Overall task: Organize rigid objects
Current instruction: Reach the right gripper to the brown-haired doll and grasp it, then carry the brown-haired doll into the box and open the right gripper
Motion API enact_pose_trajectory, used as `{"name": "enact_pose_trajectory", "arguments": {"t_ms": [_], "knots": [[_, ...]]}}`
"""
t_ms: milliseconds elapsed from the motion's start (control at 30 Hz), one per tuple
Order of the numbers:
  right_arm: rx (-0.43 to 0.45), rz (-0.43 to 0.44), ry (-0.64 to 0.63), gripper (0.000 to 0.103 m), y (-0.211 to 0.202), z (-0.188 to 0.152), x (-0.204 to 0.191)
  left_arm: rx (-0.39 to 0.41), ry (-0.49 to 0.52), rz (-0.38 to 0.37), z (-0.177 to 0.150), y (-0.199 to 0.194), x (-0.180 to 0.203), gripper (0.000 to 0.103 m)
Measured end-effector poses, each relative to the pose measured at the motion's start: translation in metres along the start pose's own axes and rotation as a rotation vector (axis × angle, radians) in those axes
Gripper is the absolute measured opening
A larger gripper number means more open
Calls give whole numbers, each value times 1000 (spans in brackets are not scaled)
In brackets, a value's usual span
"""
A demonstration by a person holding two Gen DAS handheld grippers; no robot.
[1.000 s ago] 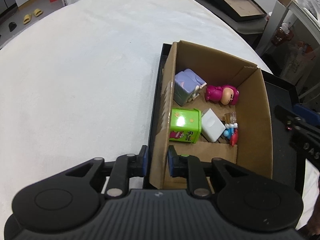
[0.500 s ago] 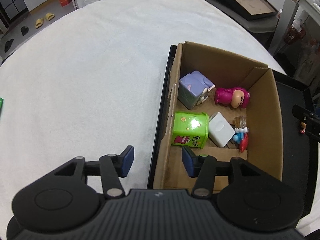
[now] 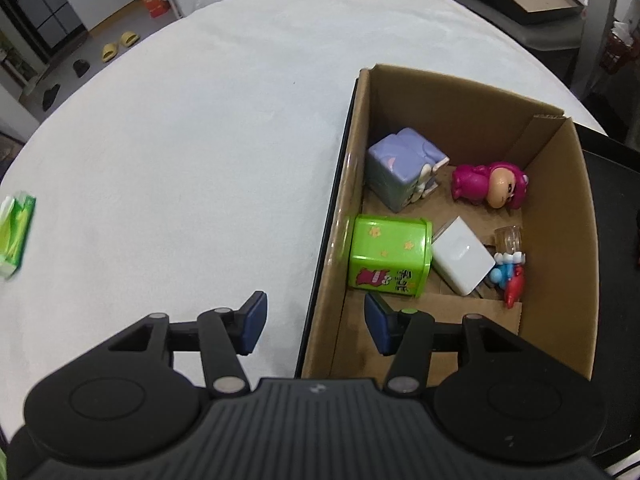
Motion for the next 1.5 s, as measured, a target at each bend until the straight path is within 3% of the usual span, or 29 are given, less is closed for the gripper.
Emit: {"name": "enact_pose_trajectory", "arguments": {"t_ms": [400,567,667,700,733,800,1200,1500], "knots": [[-64,-24,50,78,33,-9,27,-11,6,18,0,-2,23,52],[-92,-17,84,75,46,-15,35,-2,41,68,-3,-1,36,58],[-107,-29,89,58,54,-19,38,1,45,70,-3,-2,39,62],[-120,-21,99,42,56,-20,40,1,44,71,-3,-2,39,62],[-134,-16,110,34,58,-22,41,0,42,70,-3,-3,38,62],[-126,-3,114,31,56,-21,42,1,37,61,-3,-3,36,62],[-68,40,103,31,34,-12,37,35,26,8,-8,-11,22,62],[25,102,90,31,3,5,24,66,20,-27,-8,-17,9,62]]}}
Point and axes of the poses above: each gripper's, at about its wrist camera, not at the fingertips, and y roughly the way its jaws point, x to its right, z to its top, the point moved 1 cm from there along y, roughly the way its jaws point, and after that the axes turned 2 degrees about x, right-handed, at the moved point
